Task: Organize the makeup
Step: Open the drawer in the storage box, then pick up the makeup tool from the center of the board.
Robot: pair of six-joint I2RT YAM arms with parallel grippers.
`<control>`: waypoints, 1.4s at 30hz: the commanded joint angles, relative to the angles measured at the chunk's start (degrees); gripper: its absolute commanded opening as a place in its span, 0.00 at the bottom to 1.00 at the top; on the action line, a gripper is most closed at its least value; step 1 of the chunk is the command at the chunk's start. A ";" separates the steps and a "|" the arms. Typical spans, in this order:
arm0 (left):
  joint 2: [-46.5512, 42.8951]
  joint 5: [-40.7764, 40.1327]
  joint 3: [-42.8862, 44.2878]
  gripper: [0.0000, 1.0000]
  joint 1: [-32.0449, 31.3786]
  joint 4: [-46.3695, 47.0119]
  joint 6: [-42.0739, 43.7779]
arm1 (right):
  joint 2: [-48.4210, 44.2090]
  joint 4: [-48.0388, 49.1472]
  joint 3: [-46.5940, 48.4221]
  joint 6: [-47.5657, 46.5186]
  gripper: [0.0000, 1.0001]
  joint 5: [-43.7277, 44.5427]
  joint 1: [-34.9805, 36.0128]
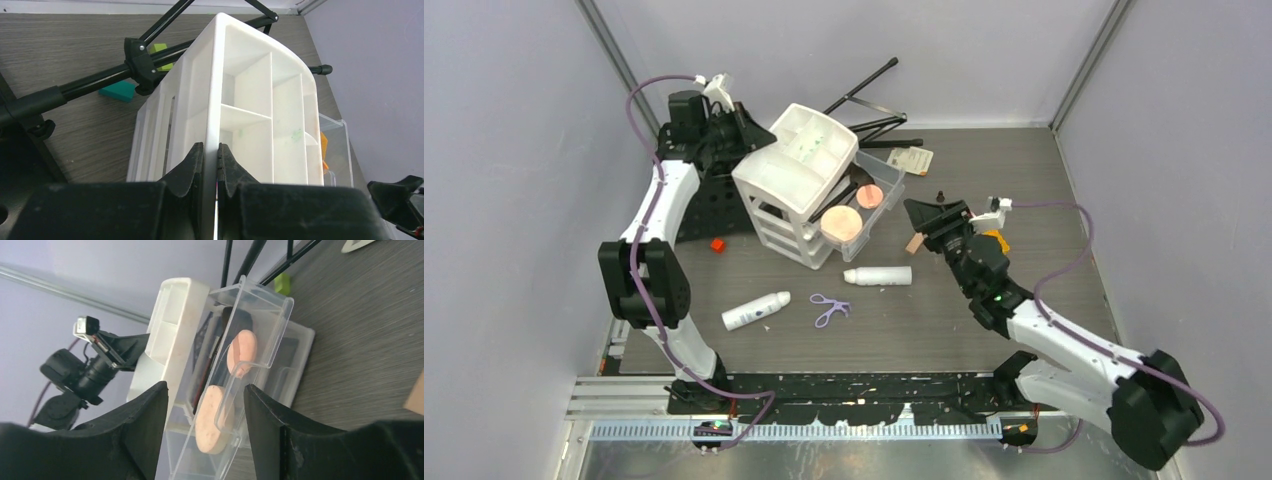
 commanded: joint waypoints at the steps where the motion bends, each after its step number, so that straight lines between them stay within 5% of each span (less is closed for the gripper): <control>1: 0.69 -7.46 -1.50 0.00 -1.06 -2.99 -0.53 | -7.78 -24.38 7.42 -14.18 0.62 1.82 -0.19; 11: -1.84 -7.60 0.14 0.17 -3.62 -5.14 1.06 | -9.27 -52.28 22.65 -33.73 0.62 -7.91 3.16; 18: -3.75 -6.80 2.00 0.46 -4.71 -6.51 0.88 | -2.42 -49.89 26.76 -43.17 0.63 -26.34 6.94; 26: -6.42 -6.02 5.87 0.68 -4.71 -8.60 0.85 | 17.66 -57.26 39.31 -55.59 0.65 -18.80 23.45; 33: -11.32 -7.70 5.17 0.71 -4.76 -9.70 1.67 | 33.60 -62.28 48.37 -62.57 0.66 -9.70 30.21; 42: -24.39 -30.44 -2.33 0.80 -4.71 -13.73 1.25 | 41.85 -64.95 49.43 -66.44 0.70 -4.94 30.51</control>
